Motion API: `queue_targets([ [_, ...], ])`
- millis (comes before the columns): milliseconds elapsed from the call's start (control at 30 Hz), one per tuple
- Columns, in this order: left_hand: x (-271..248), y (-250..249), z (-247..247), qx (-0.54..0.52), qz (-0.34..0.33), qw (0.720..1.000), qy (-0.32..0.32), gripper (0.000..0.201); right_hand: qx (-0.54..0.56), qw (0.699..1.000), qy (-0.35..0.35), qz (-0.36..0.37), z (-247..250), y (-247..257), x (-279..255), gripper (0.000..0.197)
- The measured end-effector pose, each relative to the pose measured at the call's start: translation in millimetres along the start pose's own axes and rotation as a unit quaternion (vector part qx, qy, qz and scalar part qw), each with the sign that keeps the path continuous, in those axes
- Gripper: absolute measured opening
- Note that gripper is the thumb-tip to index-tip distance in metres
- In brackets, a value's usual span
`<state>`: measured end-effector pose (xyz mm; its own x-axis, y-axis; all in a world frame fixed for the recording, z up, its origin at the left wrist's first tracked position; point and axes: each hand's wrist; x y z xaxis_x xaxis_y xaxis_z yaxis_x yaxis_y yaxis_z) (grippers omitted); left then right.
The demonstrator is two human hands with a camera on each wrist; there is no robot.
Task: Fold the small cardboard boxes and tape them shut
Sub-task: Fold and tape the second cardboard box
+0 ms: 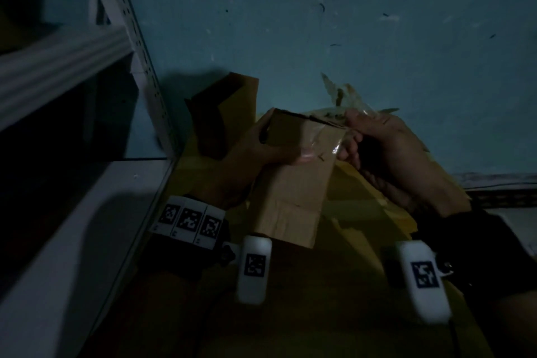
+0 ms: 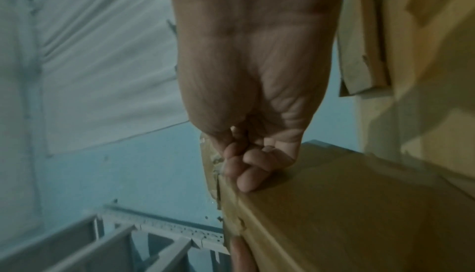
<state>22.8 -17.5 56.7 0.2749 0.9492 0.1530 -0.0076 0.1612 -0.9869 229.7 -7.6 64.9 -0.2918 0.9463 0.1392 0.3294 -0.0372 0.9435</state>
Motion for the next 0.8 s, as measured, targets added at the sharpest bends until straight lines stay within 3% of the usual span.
queue_targets([
  [200, -5.5, 1.9, 1.0, -0.078, 0.019, 0.996, 0.033, 0.037, 0.220, 0.968, 0.105, -0.053, 6.3, 2.5, 2.2, 0.022],
  [300, -7.4, 4.4, -1.9, -0.077, 0.019, 0.997, 0.027, 0.042, 0.144, 0.986, 0.079, -0.042, 8.4, 9.0, 2.6, 0.036],
  [367, -6.0, 6.1, -3.7, -0.080, 0.024, 0.996, 0.019, 0.036, 0.117, 0.990, 0.068, -0.045, 13.1, 7.7, 2.9, 0.033],
  [533, -5.9, 7.2, -5.2, -0.084, 0.021, 0.996, 0.024, 0.032, 0.153, 0.985, 0.068, -0.044, 22.0, 3.1, 4.0, 0.045],
  [700, -6.1, 4.5, -11.8, -0.075, -0.014, 0.997, 0.032, 0.036, 0.206, 0.977, 0.056, -0.025, 22.1, 3.6, 1.4, 0.022],
  [800, -4.6, 5.5, -11.9, -0.071, -0.026, 0.997, 0.031, 0.031, 0.247, 0.966, 0.070, -0.023, 21.7, 1.3, 1.0, 0.019],
])
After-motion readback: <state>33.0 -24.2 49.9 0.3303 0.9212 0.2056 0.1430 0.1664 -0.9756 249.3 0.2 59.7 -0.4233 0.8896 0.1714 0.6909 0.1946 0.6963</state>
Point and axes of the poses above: each hand's wrist, its own x-axis towards the middle knuckle, its own z-axis out of the back of the hand, y = z × x, and after that the axes turned 4 degrees about -z, right-handed
